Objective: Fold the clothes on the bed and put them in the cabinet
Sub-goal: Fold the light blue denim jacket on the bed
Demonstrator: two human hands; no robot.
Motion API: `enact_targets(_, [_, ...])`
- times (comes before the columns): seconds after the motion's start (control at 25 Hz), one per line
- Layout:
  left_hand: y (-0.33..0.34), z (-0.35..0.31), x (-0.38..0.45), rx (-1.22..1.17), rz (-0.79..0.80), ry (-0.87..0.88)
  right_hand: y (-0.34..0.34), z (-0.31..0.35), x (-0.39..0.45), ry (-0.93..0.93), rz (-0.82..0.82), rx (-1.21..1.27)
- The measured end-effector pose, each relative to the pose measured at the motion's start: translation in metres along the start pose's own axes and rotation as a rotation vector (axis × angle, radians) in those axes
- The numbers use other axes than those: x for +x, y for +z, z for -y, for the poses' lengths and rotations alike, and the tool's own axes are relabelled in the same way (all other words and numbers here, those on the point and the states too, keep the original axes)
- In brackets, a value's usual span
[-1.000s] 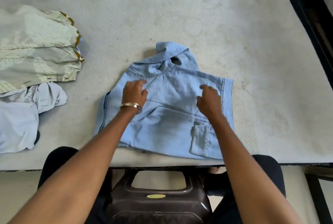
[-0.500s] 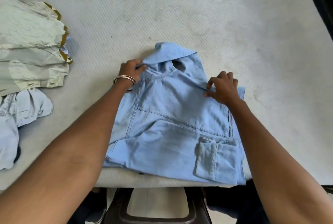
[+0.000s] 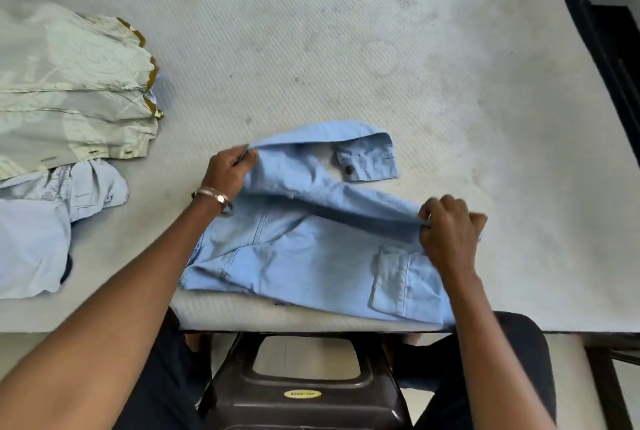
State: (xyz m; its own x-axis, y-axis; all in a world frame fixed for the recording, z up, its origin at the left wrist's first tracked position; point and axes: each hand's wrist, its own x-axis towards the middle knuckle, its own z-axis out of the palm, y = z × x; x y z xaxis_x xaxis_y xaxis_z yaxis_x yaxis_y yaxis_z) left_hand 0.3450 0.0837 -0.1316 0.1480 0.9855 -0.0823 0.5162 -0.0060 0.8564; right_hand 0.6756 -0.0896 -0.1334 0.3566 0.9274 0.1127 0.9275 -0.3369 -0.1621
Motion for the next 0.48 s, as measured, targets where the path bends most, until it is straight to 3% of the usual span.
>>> enact_targets(0.16, [0.001,0.046,-0.068,0.194,0.156,-0.137,0.024,0.003,-0.068,0.097,0.22,-0.042])
enact_targets(0.24, [0.001,0.058,-0.086,0.184,0.072,-0.196,0.02,0.007,-0.07,0.202,0.159,0.031])
enact_targets(0.32, [0.001,0.052,-0.094,0.126,-0.069,-0.155,0.008,0.015,-0.068,0.265,0.006,0.07])
enact_targets(0.36, [0.0,0.044,-0.097,0.067,-0.121,-0.125,0.004,0.018,-0.067,0.286,0.016,0.067])
enact_targets(0.4, [-0.001,0.039,-0.097,-0.004,-0.152,-0.111,-0.001,0.02,-0.065,0.287,0.11,0.035])
enact_targets(0.48, [-0.003,0.039,-0.094,0.03,-0.067,-0.117,-0.009,0.026,-0.058,0.299,0.509,-0.106])
